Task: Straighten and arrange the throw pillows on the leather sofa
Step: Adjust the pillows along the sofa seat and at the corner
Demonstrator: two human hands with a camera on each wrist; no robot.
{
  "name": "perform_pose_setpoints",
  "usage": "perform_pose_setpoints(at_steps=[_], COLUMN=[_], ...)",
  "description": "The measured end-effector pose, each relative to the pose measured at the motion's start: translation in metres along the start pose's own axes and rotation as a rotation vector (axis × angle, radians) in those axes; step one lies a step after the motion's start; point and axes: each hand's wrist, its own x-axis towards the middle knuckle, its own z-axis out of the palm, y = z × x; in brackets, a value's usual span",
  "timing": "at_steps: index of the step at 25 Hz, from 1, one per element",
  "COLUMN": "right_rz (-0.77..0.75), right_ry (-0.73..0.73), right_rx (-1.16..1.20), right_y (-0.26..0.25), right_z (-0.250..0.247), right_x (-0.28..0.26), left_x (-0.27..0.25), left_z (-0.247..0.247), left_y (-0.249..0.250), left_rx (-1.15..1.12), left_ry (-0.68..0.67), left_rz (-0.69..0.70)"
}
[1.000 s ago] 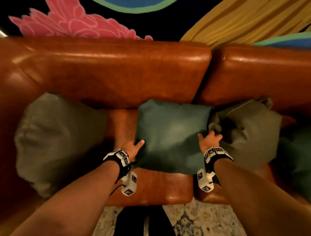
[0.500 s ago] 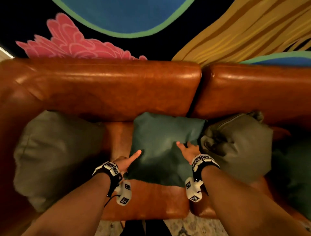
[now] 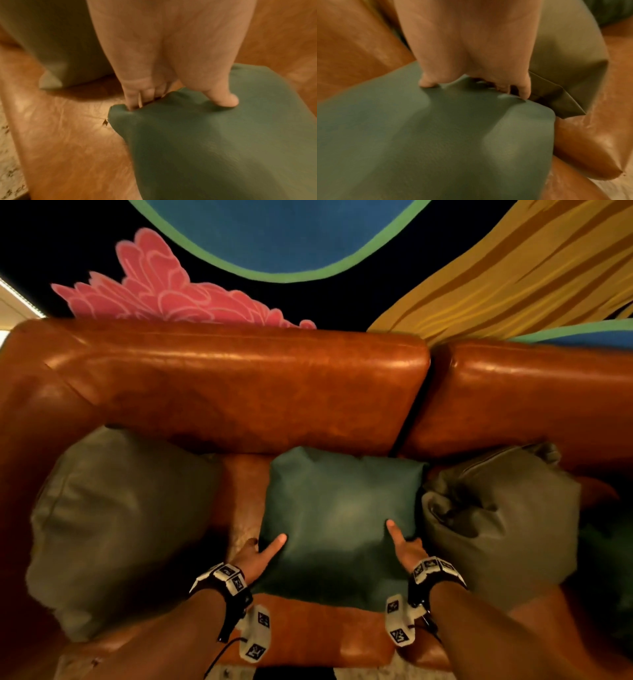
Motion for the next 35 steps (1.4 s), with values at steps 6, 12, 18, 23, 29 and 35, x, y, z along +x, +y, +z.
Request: perform_pose_setpoints(at_steps=[6,12,18,23,29,35], right_rz=[-0.116,-0.281,-0.279,-0.327,-0.327,-0.391], right_ry=[-0.167,-0.249,-0.214,-0.076,-0.002,-0.011], right_rx=[-0.180,0.152,0.200,0.089,0.298,0.226], right_y=[-0.057,-0.159,-0.174,-0.190,-0.209,-0.179], right_z=[-0.034,-0.090,-0.065,-0.075,-0.054,-0.043], right_x=[-0.062,-0.105,-0.101,-0.086,-0.083,-0.070], left_x=[-0.020,-0.059,0.014,-0.021,-0.005,-0.020], left_z=[-0.077,-0.195,-0.214,-0.212,-0.198,-0.193], left_y=[0.029,0.097,0.100,0.120,0.154,0.161], left_rx=[-0.026,-0.531,-0.396,-0.554,-0.570,-0.055], left_ry=[0.142,0.052,0.224,0.182,0.211,0.651], left_rz=[-0.004,0.100,0.203,0.185,0.276,0.331])
